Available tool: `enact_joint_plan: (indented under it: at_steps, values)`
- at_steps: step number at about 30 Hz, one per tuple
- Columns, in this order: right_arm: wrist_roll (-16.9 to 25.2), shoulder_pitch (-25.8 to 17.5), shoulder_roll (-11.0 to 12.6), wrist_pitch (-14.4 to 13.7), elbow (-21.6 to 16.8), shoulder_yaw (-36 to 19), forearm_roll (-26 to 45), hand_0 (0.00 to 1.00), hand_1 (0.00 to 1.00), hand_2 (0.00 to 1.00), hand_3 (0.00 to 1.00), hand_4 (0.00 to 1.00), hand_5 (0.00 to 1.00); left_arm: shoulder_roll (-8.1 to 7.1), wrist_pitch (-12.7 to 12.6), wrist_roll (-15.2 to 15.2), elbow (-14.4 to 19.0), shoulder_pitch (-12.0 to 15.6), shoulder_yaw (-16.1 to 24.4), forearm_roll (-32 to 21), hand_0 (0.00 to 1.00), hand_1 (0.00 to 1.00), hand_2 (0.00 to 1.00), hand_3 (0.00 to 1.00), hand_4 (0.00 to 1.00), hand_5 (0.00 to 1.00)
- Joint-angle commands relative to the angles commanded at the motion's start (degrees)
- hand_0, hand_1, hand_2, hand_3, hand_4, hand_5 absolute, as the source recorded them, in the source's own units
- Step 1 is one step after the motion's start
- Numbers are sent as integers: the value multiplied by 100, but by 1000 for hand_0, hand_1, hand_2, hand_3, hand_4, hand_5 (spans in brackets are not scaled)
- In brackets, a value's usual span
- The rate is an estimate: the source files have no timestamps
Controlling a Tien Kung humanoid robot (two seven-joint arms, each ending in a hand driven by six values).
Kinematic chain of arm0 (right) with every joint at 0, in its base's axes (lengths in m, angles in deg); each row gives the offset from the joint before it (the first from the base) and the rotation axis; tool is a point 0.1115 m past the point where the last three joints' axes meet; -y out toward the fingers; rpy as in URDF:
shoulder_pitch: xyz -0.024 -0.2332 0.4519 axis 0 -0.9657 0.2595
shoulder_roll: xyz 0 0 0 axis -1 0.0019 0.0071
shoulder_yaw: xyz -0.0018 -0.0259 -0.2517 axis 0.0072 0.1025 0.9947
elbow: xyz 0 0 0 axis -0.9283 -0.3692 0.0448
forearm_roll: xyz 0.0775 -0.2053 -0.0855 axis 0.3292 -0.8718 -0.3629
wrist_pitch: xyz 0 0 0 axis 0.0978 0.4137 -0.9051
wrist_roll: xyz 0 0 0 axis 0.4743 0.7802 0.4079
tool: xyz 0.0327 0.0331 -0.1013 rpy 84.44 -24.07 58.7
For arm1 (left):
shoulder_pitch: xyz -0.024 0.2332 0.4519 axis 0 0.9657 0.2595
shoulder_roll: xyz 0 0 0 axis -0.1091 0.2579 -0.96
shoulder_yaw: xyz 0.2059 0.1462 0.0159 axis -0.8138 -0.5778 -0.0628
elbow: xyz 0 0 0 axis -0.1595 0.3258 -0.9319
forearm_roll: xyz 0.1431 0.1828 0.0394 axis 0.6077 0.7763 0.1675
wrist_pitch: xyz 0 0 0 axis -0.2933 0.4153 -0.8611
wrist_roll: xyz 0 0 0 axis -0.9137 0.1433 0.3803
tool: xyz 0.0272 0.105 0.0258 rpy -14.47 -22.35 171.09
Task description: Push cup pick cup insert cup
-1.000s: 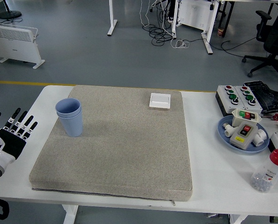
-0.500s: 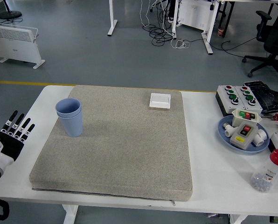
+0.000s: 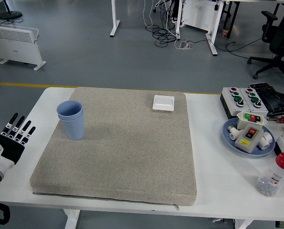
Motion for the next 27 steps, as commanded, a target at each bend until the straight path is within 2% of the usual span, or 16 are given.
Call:
enact_joint_plan:
  at_steps: [21, 27]
  values:
    - [-2, -5, 1, 6, 0, 8, 10, 725, 651, 655, 582, 128, 478, -13, 4, 5, -13, 3, 0, 18, 871, 871, 924, 830, 557, 998]
    - [0, -2, 0, 7, 0, 12, 18, 725, 651, 655, 582, 128, 477, 26, 13, -4, -51, -8, 6, 20, 871, 871, 924, 829, 558, 998]
